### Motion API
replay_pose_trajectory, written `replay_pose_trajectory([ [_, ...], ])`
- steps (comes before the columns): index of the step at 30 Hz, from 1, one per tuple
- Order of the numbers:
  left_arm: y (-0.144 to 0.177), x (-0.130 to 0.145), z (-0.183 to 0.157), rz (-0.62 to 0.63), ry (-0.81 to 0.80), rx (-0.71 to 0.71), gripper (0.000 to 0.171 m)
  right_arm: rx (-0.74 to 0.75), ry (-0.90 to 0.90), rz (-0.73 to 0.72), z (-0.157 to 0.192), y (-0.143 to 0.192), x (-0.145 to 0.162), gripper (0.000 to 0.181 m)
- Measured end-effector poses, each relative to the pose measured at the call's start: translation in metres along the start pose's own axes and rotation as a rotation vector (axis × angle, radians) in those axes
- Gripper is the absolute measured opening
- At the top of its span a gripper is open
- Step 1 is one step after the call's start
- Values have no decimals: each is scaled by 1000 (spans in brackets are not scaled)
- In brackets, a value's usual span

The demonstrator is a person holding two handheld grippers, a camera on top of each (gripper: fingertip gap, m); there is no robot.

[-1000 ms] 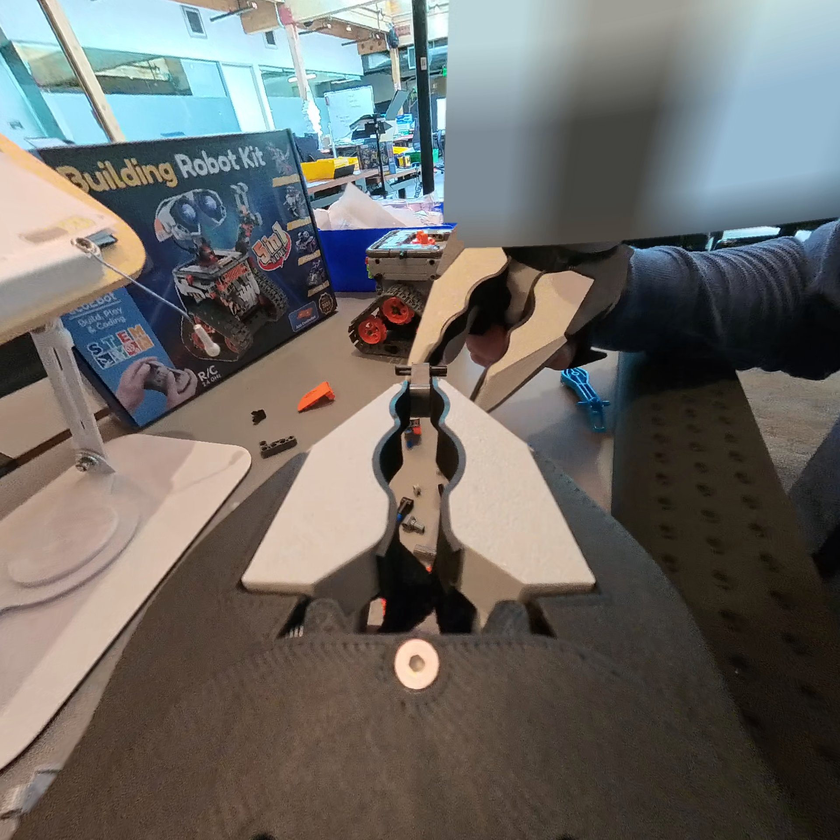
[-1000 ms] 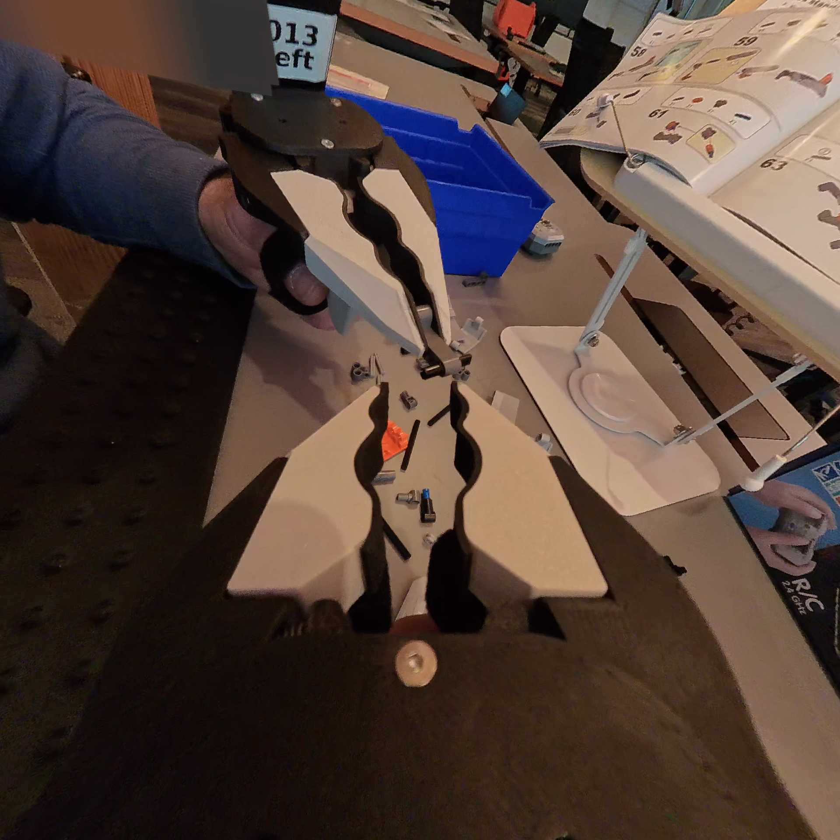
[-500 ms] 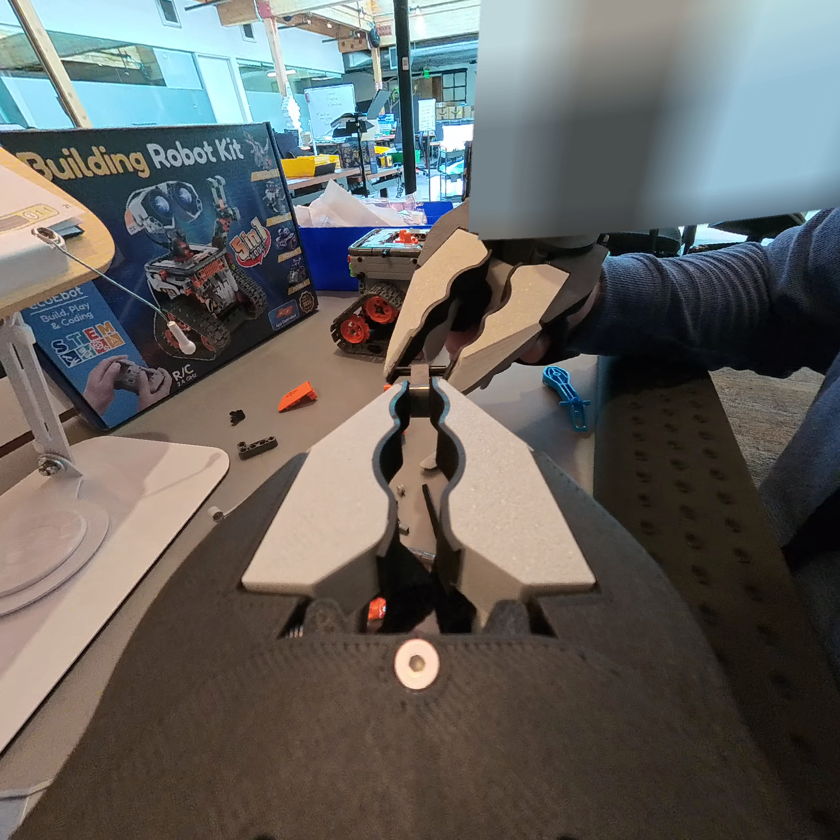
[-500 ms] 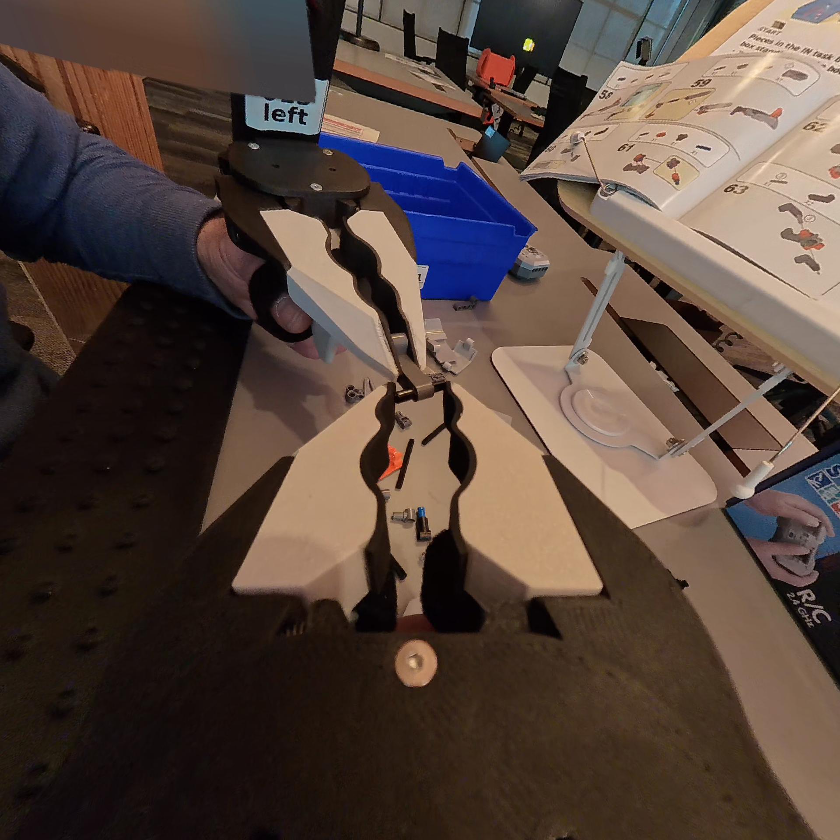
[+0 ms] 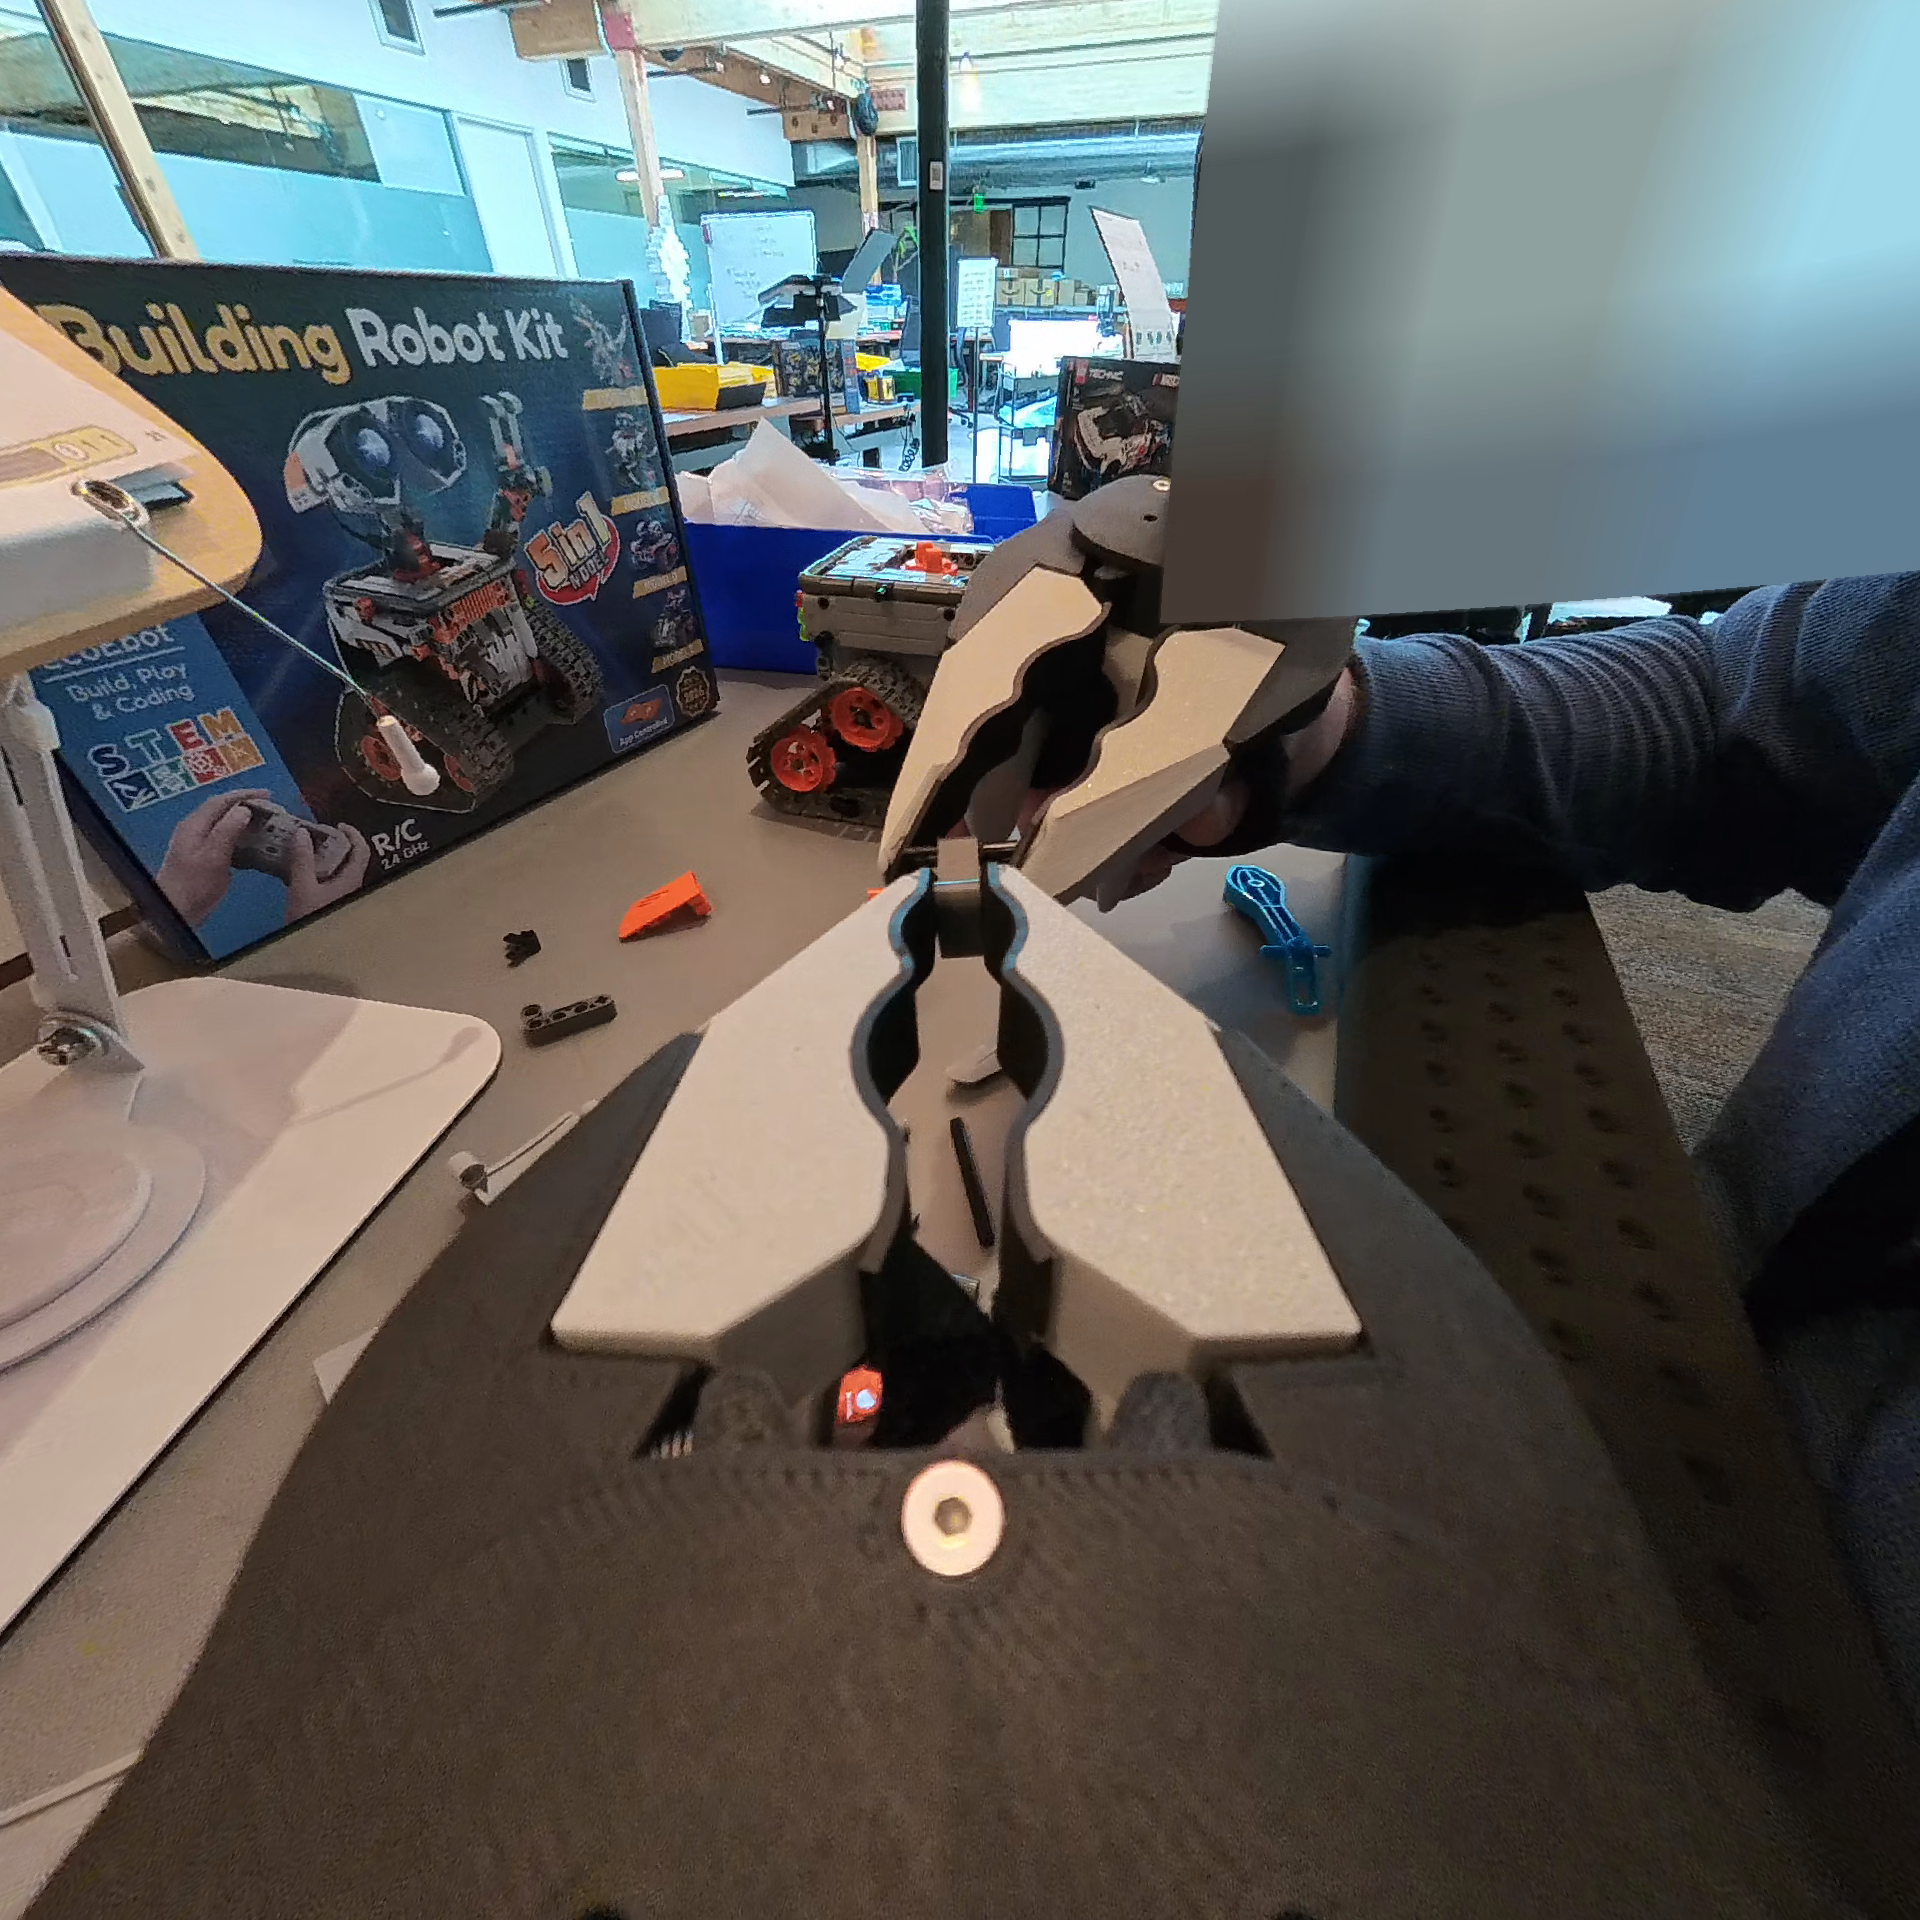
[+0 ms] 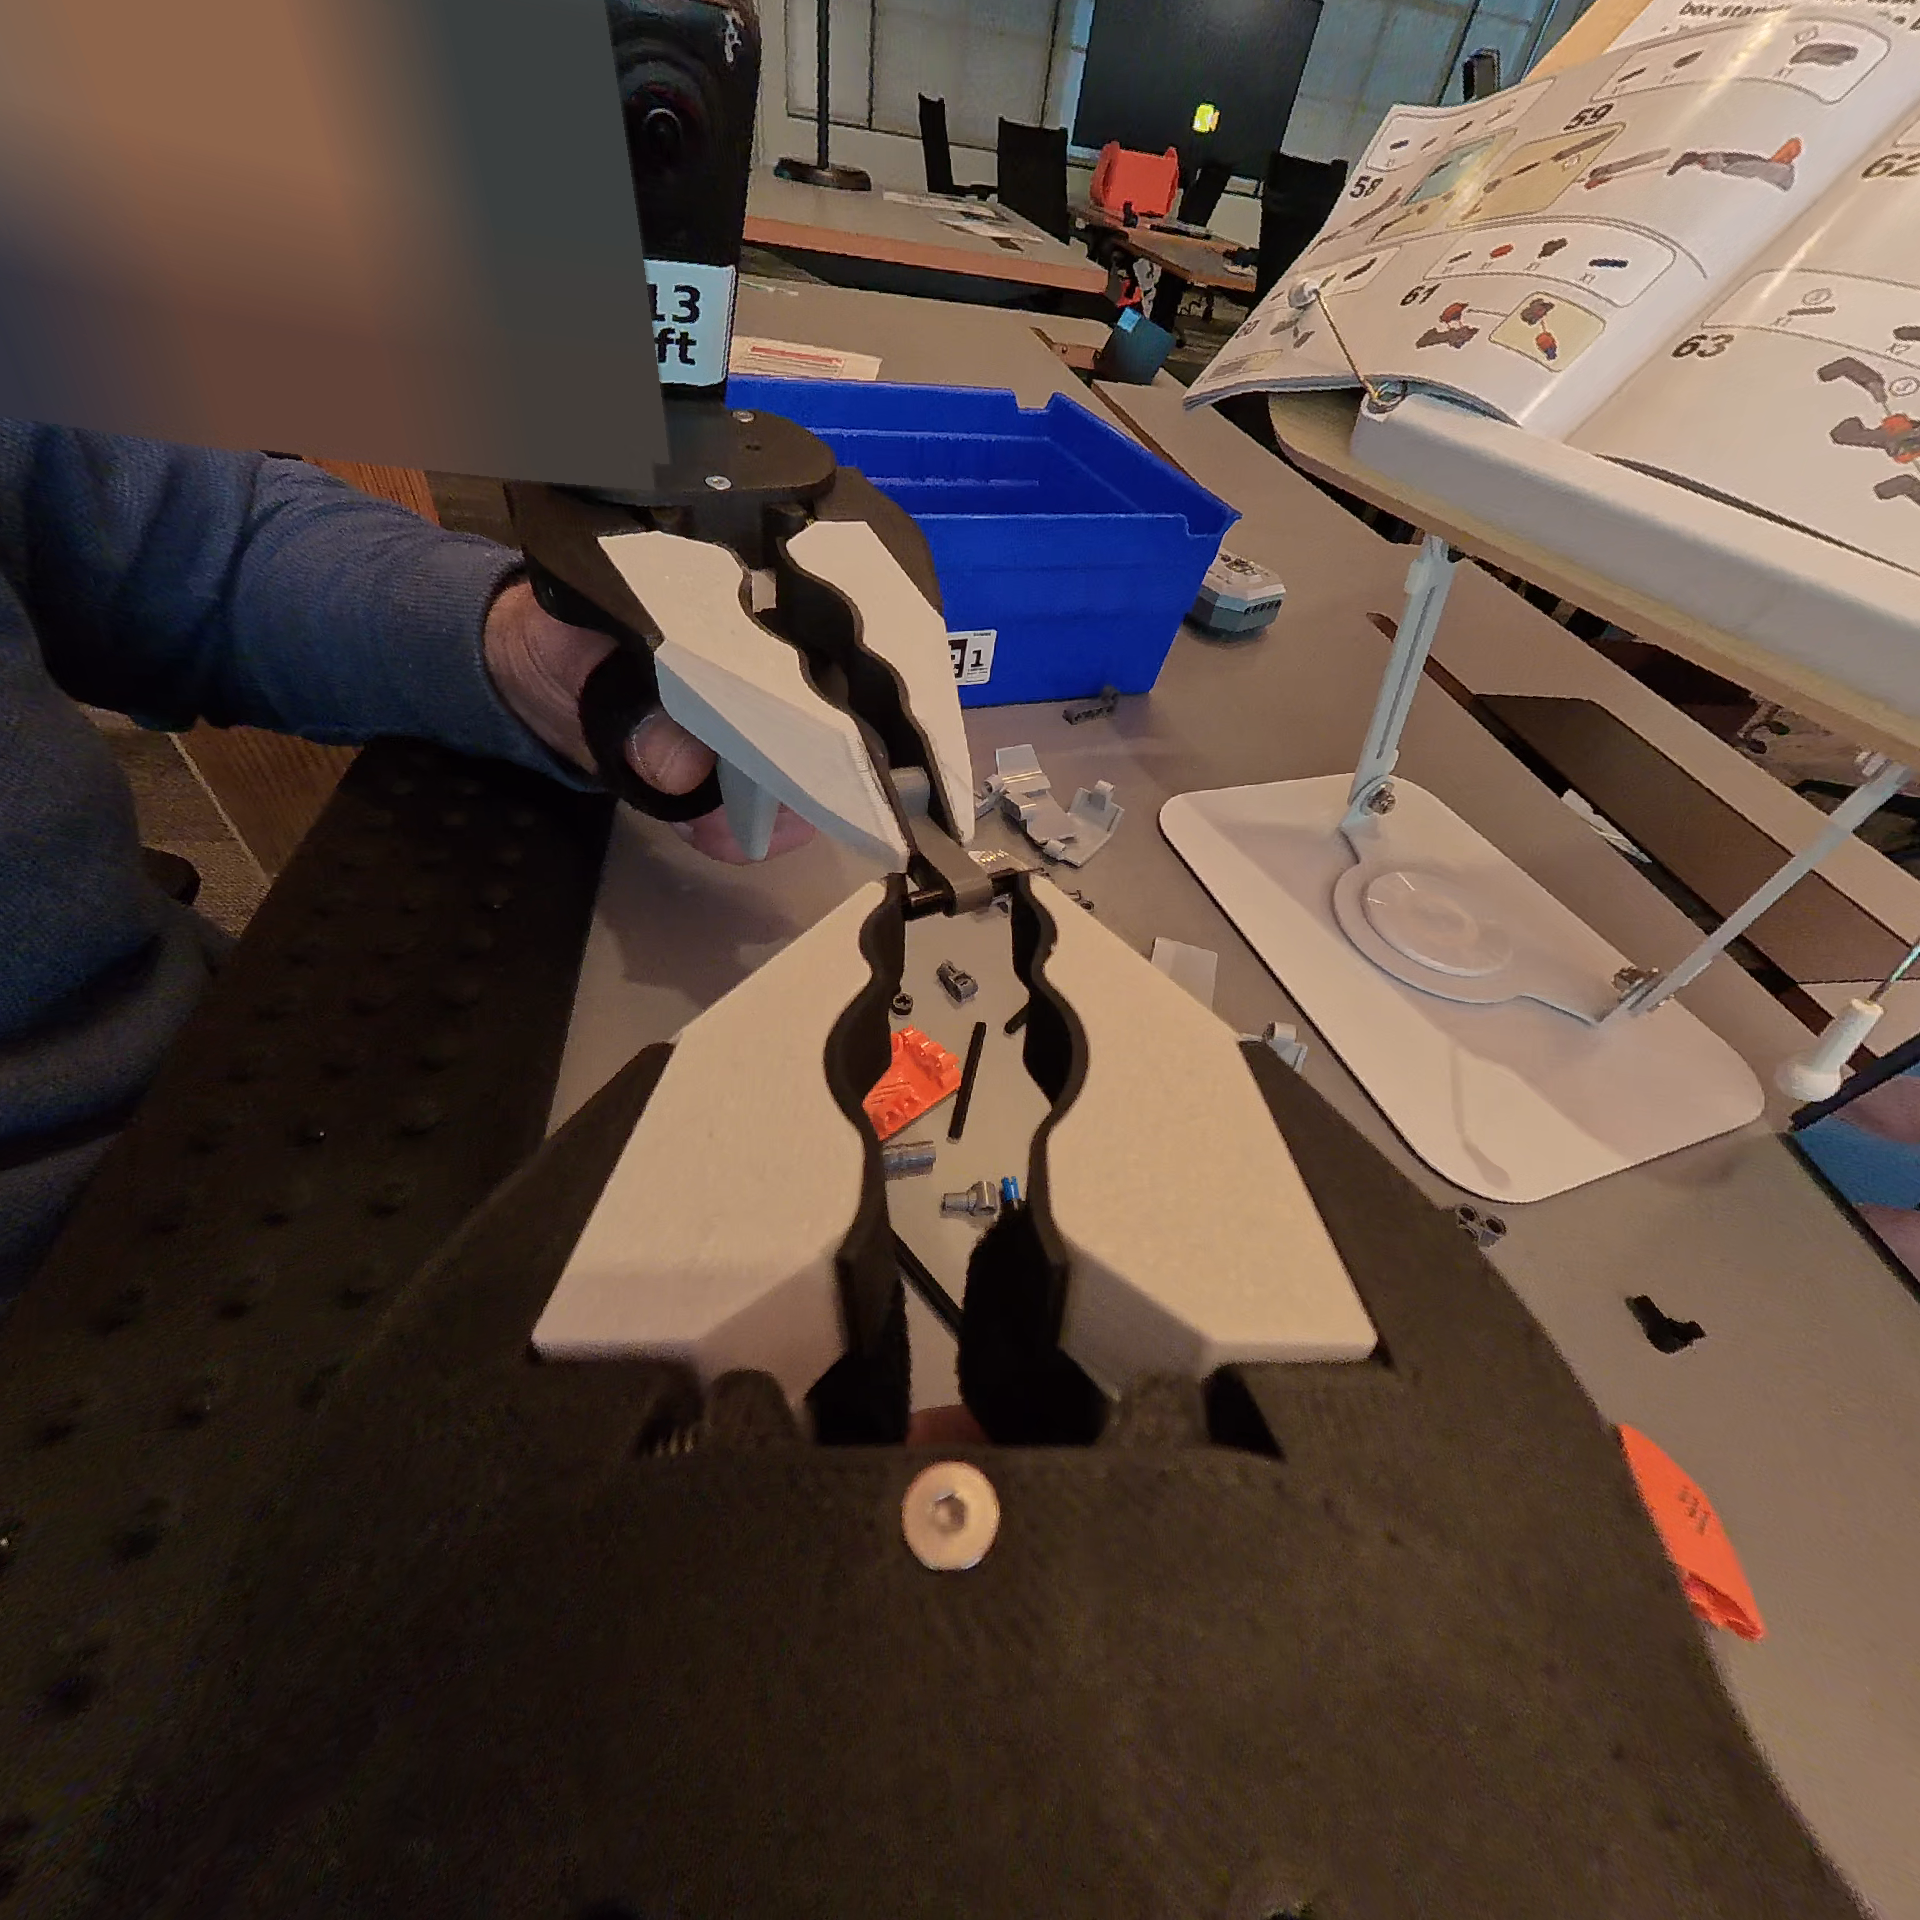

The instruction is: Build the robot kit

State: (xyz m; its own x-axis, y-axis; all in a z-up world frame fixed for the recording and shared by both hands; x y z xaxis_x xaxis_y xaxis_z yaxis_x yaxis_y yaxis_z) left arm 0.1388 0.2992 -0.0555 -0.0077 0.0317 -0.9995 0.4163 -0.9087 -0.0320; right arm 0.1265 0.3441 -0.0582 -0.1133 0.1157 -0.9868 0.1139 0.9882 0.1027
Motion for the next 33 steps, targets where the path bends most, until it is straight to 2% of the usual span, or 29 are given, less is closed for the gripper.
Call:
replay_pose_trajectory([
  [10, 1, -1, 4, -3, -6, -23, 13, 21, -12, -5, 0, 0, -1, 18],
  [15, 1, -1, 2, 0, -9, -14, 6, 48, -13, -21, -5, 4, -5, 18],
  [33, 1, -2, 5, -15, 1, -24, 8, 70, -29, -30, -6, 2, -5, 18],
])
Point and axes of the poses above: each gripper's, where its closed fingertips meet, y back along the fingers, x out of its underside, z = x × y across the jaws, the point moved 3 cm from there along y, back along the fingers, and after that the axes turned 7 degrees about -z, right-handed, at the moved point
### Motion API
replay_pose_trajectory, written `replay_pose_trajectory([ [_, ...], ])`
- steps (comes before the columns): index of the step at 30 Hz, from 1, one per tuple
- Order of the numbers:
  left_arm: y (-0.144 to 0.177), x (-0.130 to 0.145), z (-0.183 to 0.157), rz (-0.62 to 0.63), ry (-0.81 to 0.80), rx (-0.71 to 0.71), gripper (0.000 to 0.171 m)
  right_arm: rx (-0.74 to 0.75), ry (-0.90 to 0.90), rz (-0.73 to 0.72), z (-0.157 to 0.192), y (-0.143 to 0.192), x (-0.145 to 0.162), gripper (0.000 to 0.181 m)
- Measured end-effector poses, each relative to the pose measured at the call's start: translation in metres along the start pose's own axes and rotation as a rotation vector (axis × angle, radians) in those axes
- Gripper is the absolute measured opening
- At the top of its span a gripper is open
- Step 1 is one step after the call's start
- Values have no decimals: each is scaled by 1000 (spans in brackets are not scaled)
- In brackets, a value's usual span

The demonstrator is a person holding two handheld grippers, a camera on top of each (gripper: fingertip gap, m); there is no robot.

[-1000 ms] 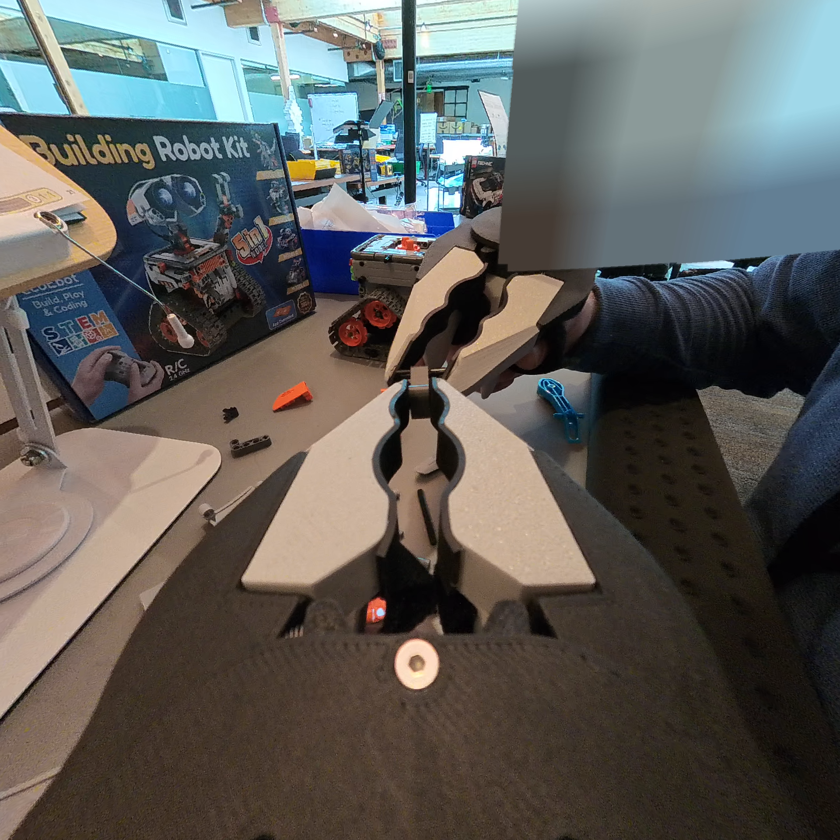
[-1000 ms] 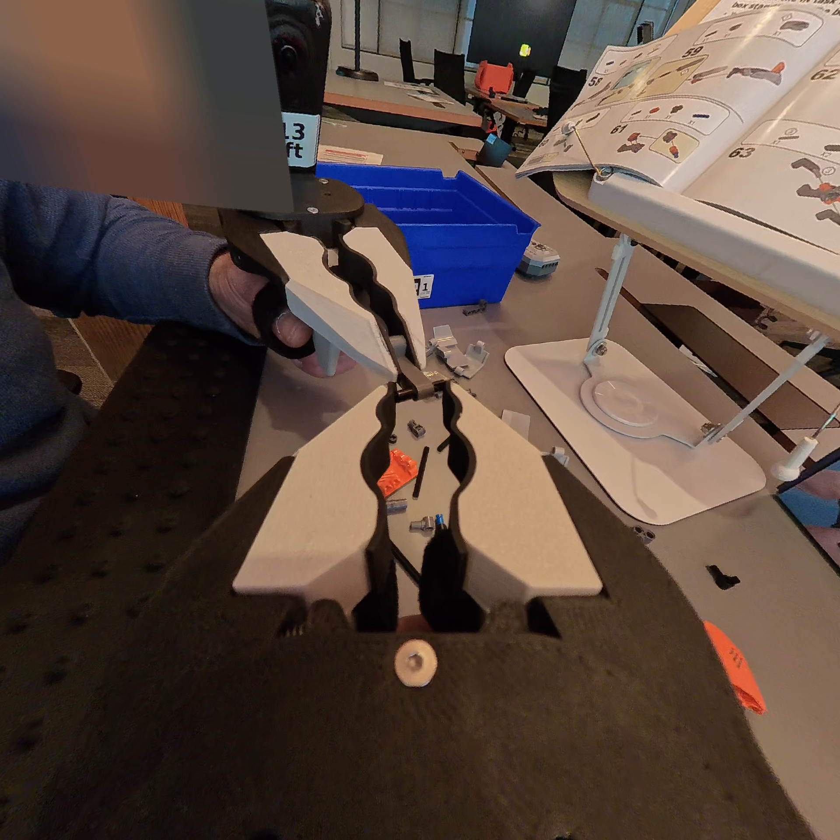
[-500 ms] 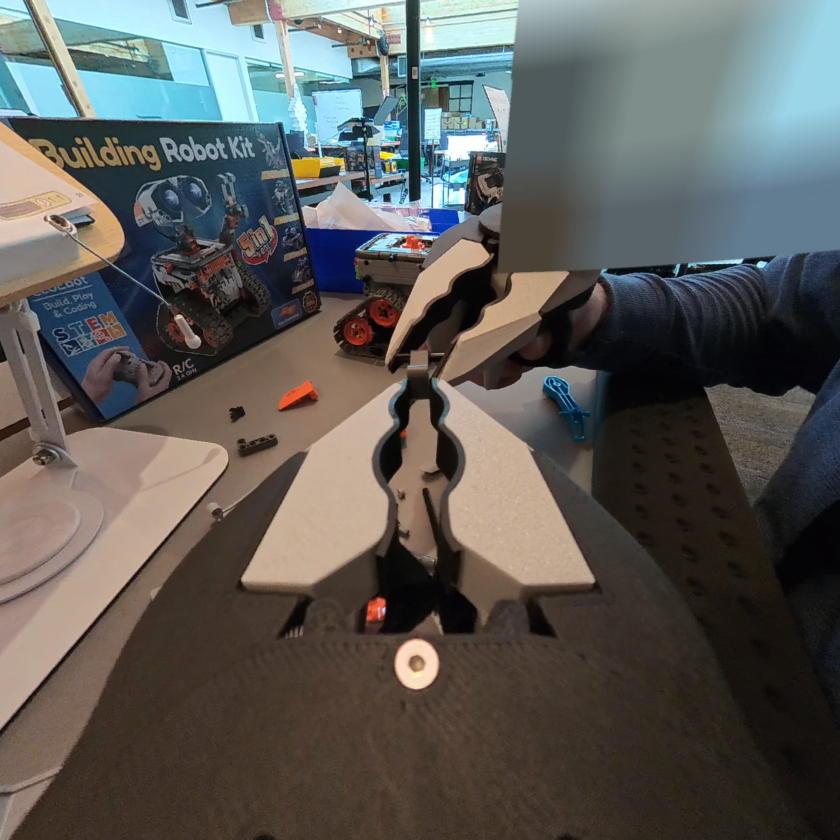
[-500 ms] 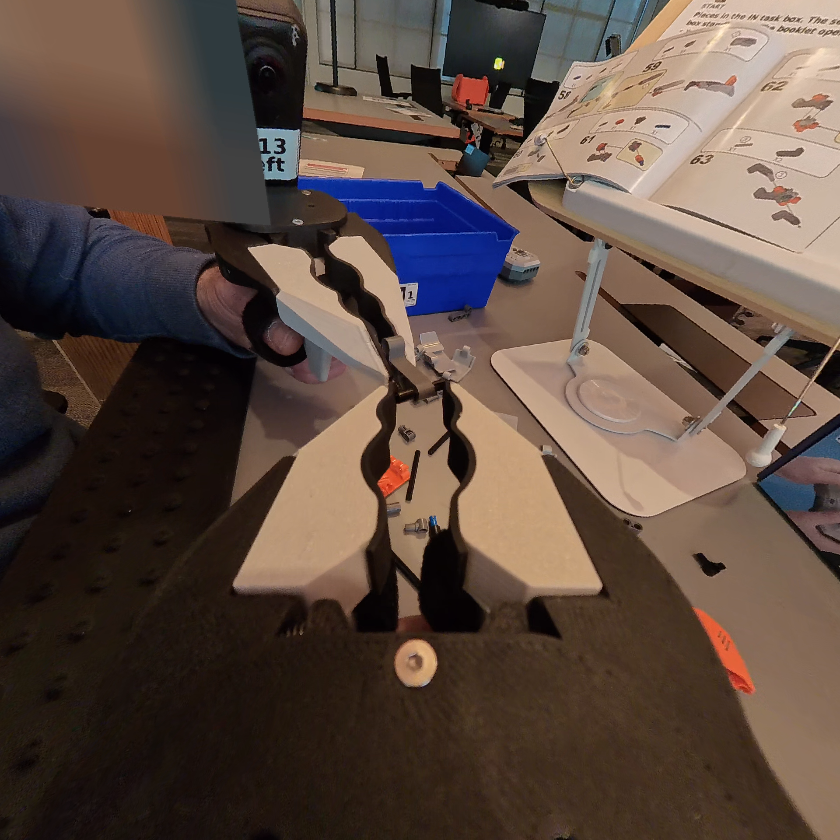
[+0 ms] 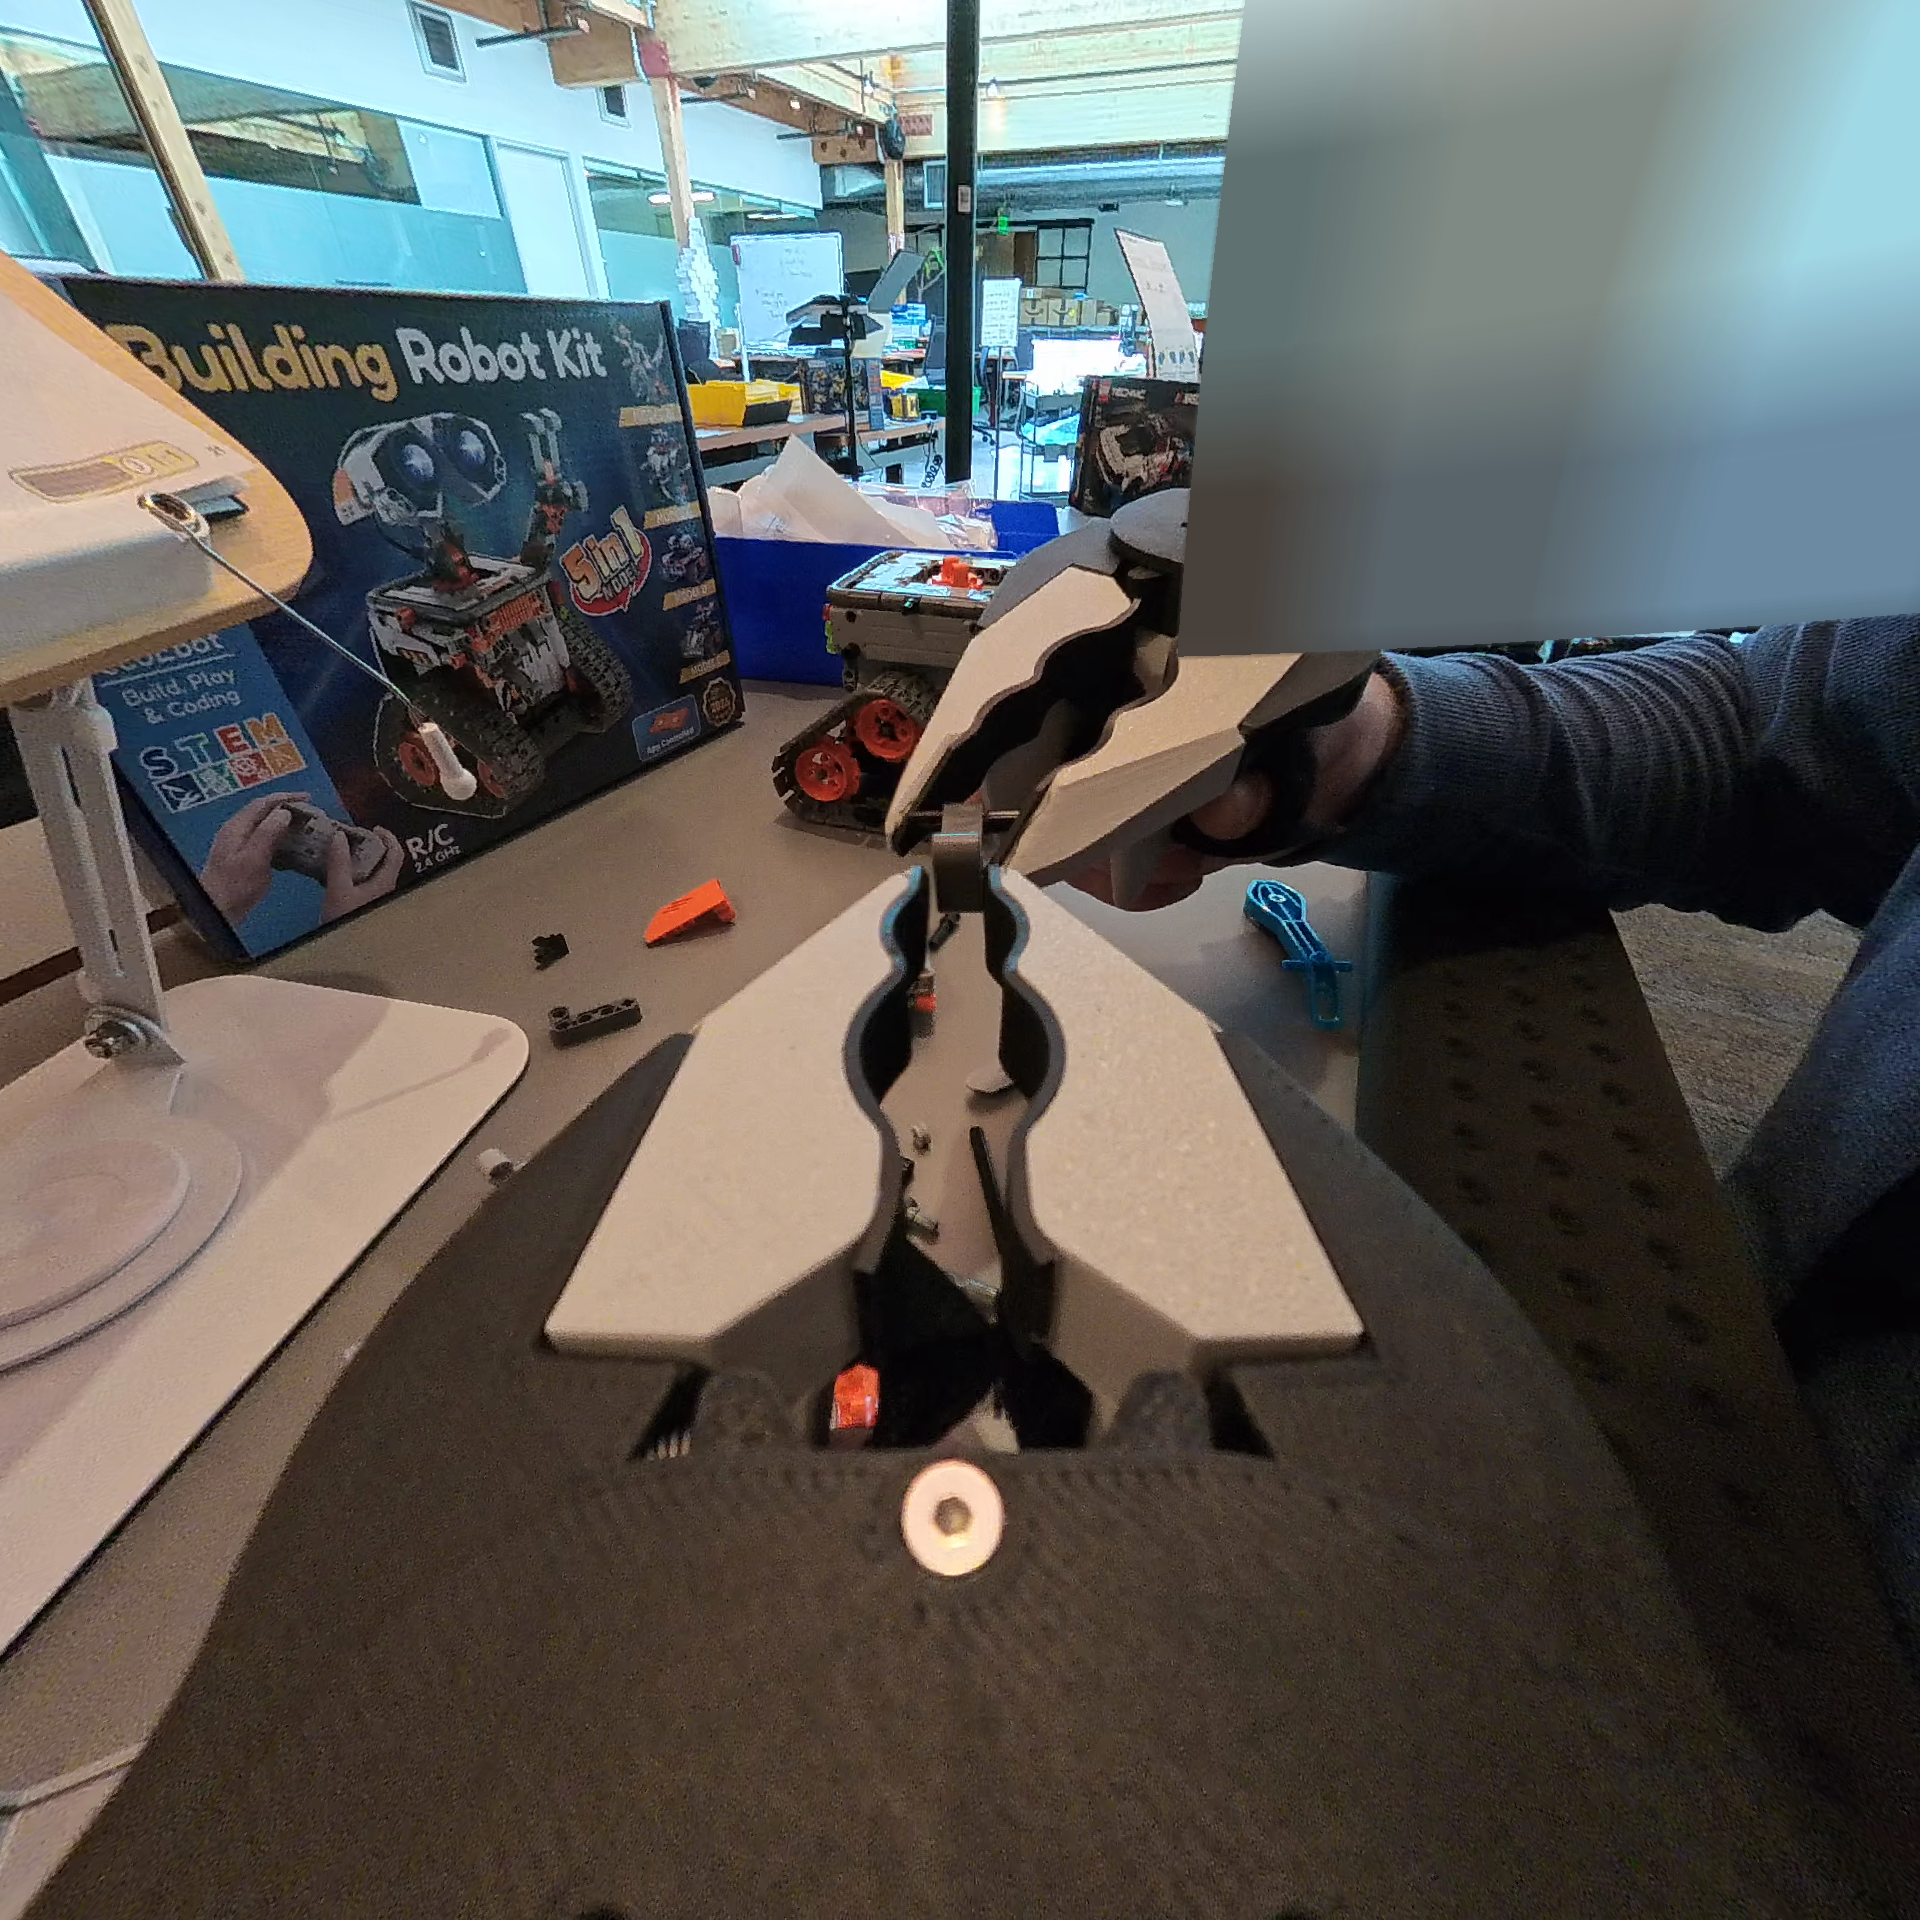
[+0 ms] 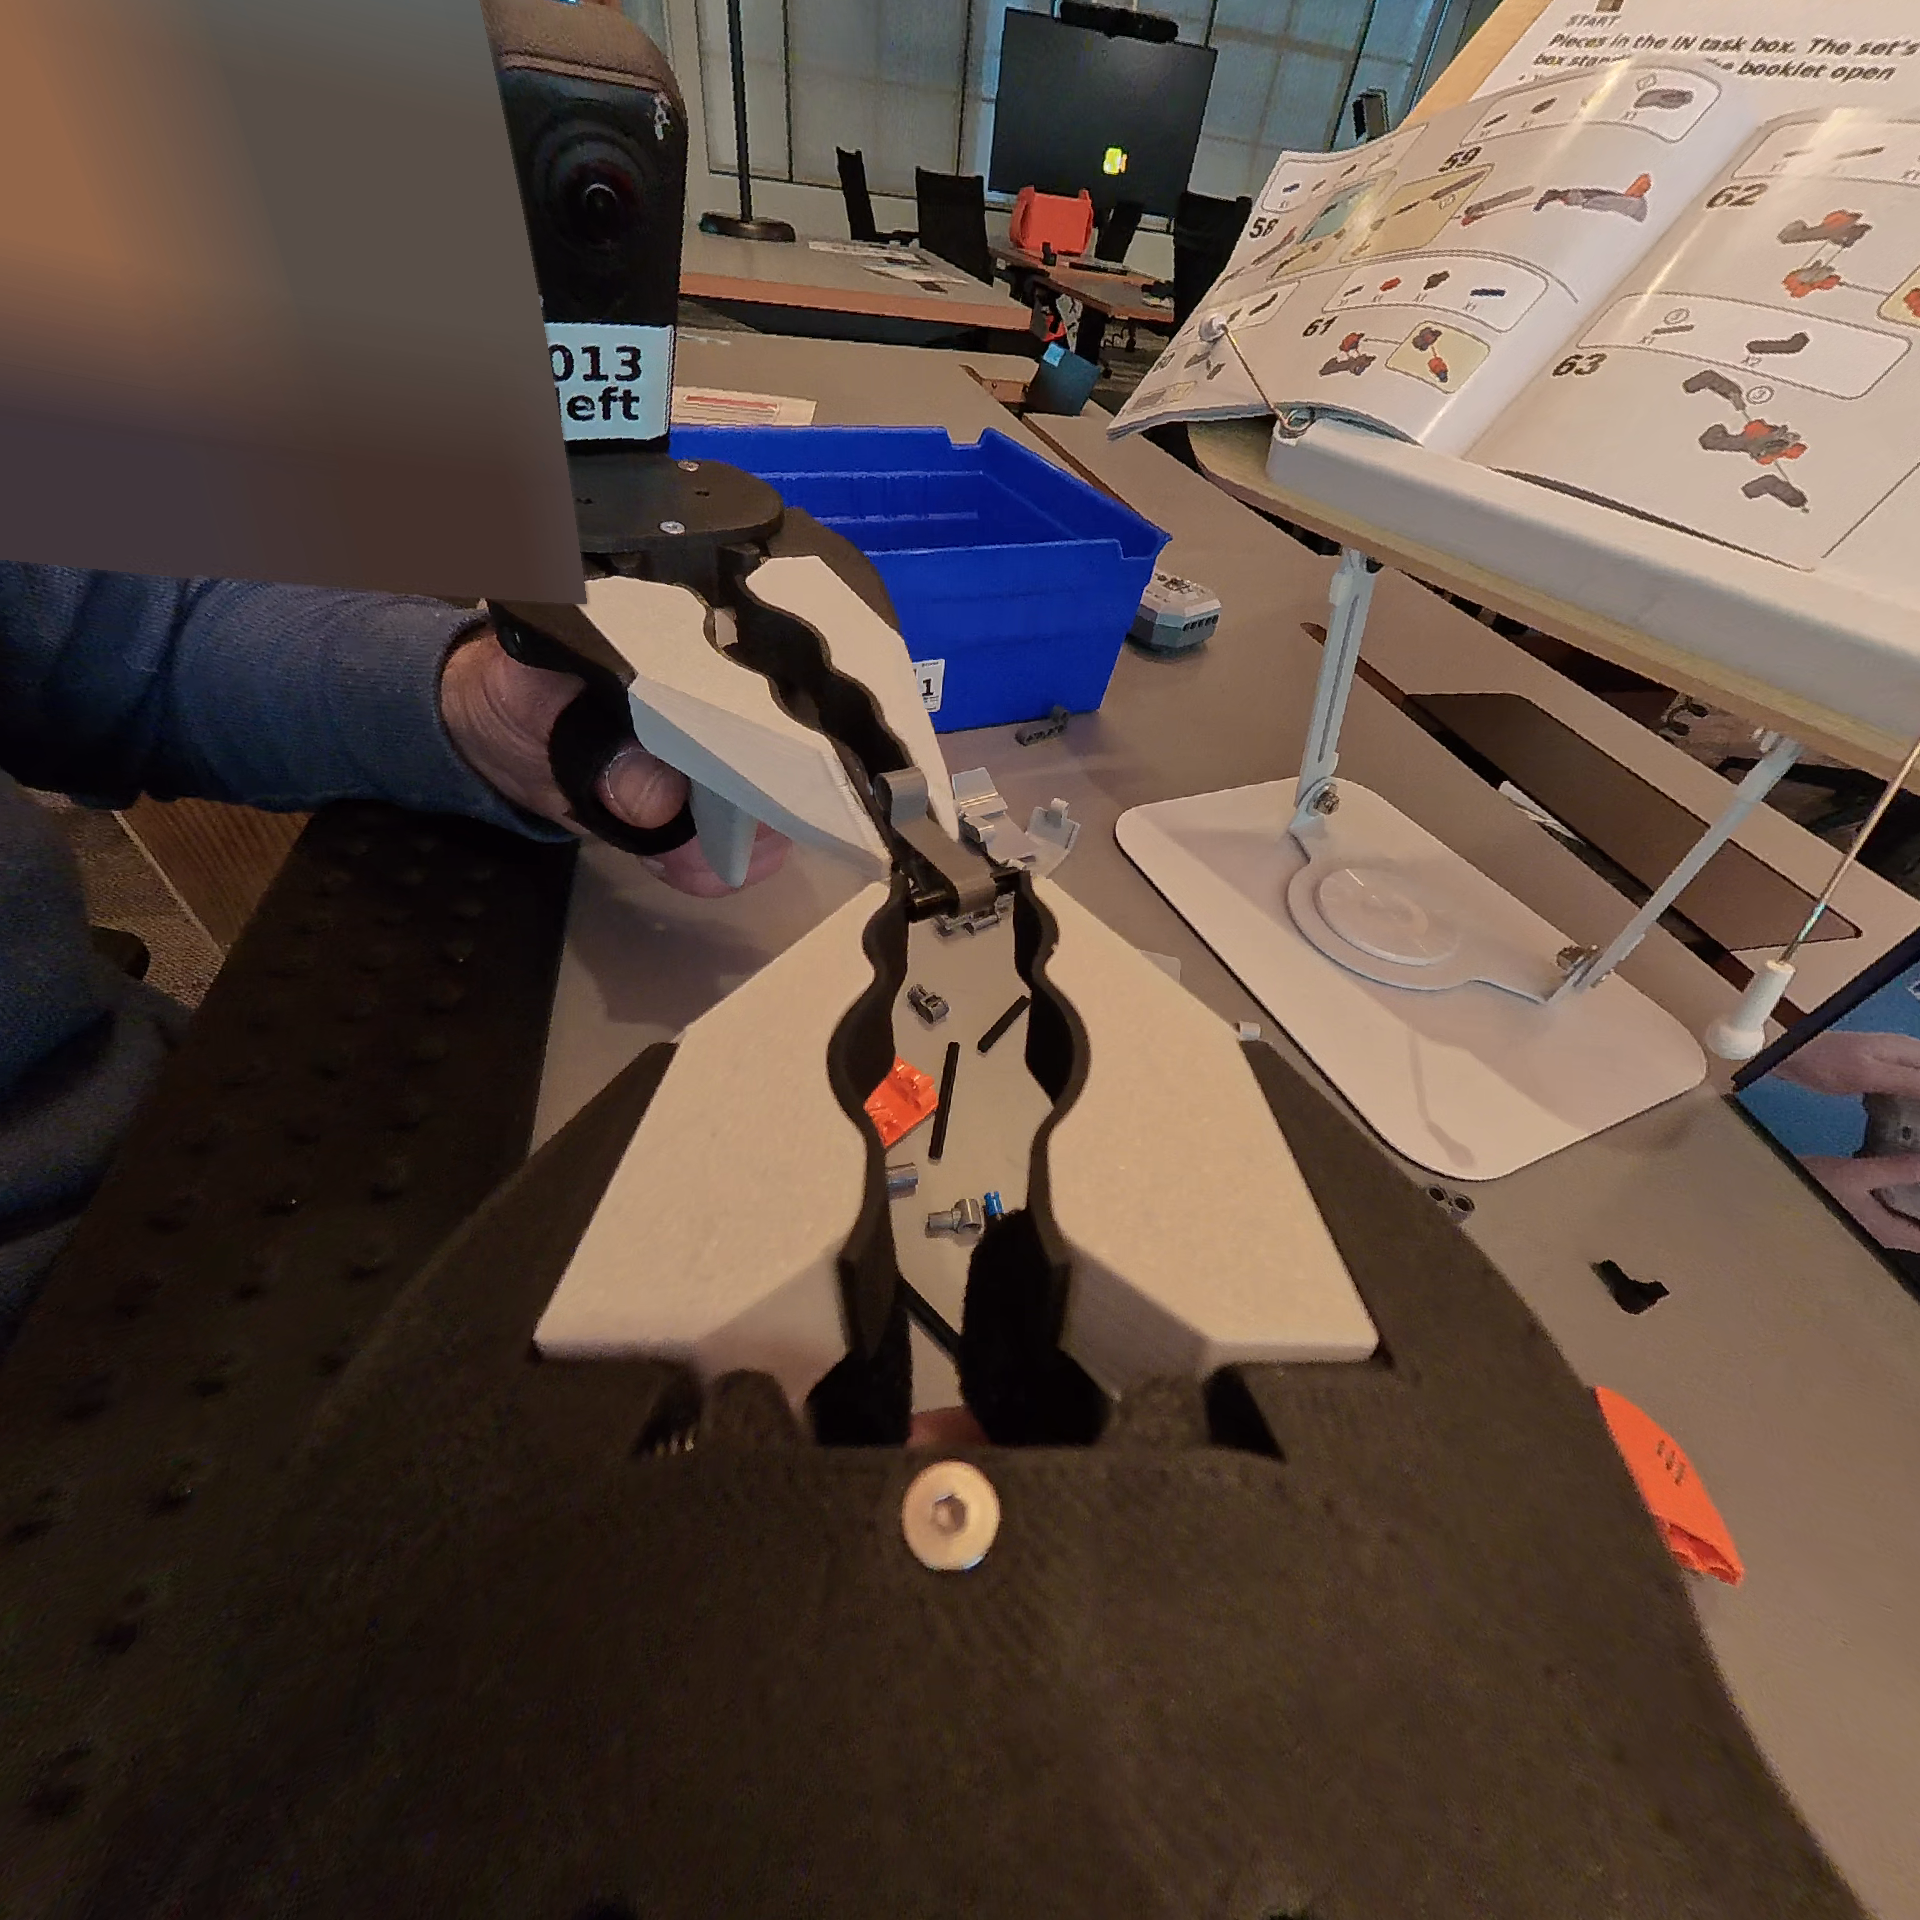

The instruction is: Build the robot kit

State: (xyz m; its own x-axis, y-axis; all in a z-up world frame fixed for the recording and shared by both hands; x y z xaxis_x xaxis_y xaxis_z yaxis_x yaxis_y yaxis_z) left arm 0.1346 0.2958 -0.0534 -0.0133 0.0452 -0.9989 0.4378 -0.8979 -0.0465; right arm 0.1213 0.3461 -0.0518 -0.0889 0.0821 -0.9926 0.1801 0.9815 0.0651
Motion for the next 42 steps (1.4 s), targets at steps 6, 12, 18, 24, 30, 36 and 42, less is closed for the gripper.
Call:
replay_pose_trajectory([
  [6, 0, -2, 2, -17, 27, -1, 12, 10, -1, -7, 0, 0, -3, 18],
  [12, 0, -3, -1, -25, 37, 24, 9, 13, -8, -5, 0, -1, -2, 18],
  [18, 0, -1, 0, -25, 35, 24, 6, 19, 1, 0, 1, -1, -1, 18],
  [24, 0, -2, 2, -26, 29, 13, 6, 19, -1, 9, -1, -1, -1, 21],
  [30, 1, 3, 12, -15, 95, -2, 6, 51, 21, 34, -11, 9, -4, 27],
  [36, 1, 7, 17, -11, 187, 8, 6, 115, 42, 54, -28, 39, -12, 24],
  [42, 1, 9, 19, -2, 195, 5, 6, 41, 36, 208, -20, 54, 7, 25],
])
Point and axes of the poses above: each gripper's, where its closed fingertips meet, y back along the fingers, x out of its underside, z = x × y across the jaws, the point moved 3 cm from there along y, back along the fingers, and after that the axes turned 7 degrees about -z, right-handed, at the moved point
